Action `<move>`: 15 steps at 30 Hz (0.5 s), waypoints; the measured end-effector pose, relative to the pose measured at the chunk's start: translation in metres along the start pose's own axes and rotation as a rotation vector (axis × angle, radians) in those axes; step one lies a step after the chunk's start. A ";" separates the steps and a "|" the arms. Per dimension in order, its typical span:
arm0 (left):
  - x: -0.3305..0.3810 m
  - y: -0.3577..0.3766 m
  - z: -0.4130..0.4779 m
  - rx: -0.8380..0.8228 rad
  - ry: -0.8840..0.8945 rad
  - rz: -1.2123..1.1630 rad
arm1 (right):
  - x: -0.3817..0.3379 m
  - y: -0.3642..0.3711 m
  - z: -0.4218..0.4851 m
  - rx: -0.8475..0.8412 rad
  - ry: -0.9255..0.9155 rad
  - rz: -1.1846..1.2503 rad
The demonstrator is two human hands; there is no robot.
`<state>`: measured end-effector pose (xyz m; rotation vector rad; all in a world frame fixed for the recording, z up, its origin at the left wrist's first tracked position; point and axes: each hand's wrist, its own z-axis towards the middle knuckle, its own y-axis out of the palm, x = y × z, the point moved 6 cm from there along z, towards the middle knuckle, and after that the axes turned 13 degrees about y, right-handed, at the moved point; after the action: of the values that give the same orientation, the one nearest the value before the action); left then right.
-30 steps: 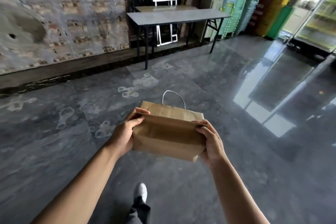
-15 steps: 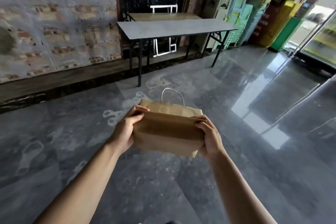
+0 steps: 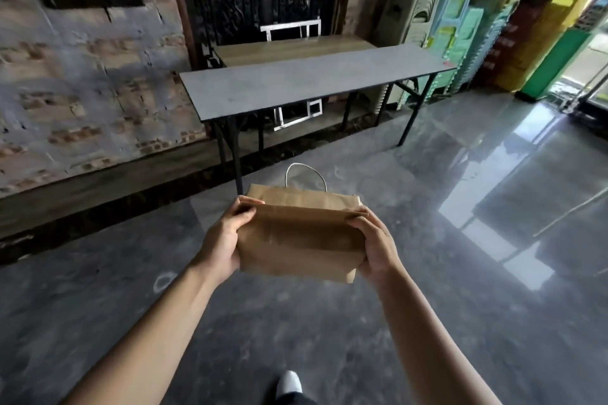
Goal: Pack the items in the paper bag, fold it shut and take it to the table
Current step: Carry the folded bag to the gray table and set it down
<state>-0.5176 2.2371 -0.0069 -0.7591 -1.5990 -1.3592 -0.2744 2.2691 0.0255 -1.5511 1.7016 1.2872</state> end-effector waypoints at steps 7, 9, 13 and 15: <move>0.015 0.017 0.195 0.102 0.032 -0.004 | -0.105 0.026 0.193 -0.072 -0.001 -0.066; 0.010 0.018 0.253 0.105 0.034 0.004 | -0.123 0.029 0.253 -0.071 0.001 -0.090; -0.004 0.013 0.379 0.158 0.041 -0.030 | -0.165 0.045 0.382 -0.081 0.003 -0.120; -0.008 0.008 0.444 0.195 0.029 -0.029 | -0.191 0.054 0.446 -0.068 -0.001 -0.143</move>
<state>-0.6092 2.6714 -0.0176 -0.5978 -1.6962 -1.2078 -0.3832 2.7445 0.0127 -1.6783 1.5309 1.2833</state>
